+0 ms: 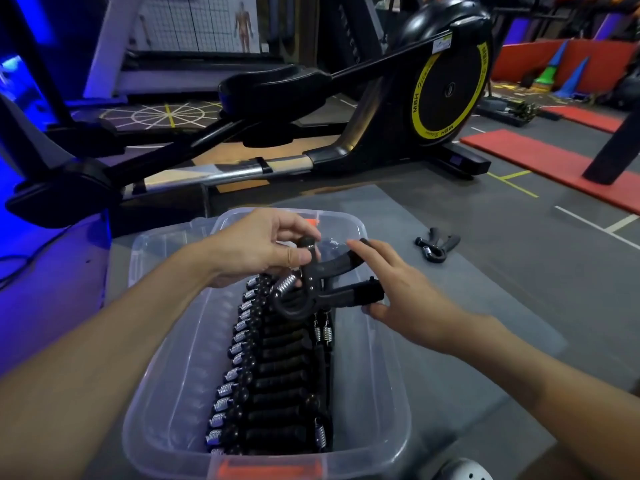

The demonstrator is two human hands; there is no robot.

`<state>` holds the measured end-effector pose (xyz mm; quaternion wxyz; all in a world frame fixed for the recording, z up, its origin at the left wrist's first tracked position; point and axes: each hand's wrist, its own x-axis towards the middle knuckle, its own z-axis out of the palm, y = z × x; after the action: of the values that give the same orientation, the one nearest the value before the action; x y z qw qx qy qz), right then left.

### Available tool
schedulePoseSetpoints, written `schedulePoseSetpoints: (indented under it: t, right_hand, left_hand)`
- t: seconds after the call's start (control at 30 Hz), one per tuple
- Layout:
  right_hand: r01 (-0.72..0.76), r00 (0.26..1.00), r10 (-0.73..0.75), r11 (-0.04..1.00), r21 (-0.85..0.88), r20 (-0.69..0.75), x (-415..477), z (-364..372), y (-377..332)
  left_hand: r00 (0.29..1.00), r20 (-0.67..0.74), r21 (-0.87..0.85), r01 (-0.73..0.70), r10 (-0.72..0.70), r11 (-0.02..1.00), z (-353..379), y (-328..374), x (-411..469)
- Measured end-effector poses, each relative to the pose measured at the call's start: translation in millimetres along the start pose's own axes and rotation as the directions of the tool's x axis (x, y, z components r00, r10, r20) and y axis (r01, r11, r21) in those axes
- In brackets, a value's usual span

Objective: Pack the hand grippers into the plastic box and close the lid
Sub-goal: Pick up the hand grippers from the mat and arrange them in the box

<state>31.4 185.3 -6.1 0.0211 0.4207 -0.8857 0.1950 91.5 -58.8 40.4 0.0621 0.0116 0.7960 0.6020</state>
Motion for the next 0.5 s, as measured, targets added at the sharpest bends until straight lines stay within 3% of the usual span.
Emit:
schedulePoseSetpoints:
  t: [0.1, 0.3, 0.5]
  right_hand:
    - [-0.013, 1.000, 0.014, 1.000, -0.022, 0.028, 1, 1, -3]
    - [-0.207, 0.976, 0.184, 0.949, 0.237, 0.116, 5, 5, -6]
    - [-0.256, 0.966, 0.229, 0.907, 0.334, 0.116, 6, 20, -3]
  left_hand:
    - [1.000, 0.000, 0.024, 0.004, -0.004, 1.000, -1, 2, -5]
    - [0.996, -0.080, 0.018, -0.038, 0.039, 0.999, 3, 1, -10]
    - [1.000, 0.000, 0.355, -0.012, 0.013, 0.935, 36, -27, -7]
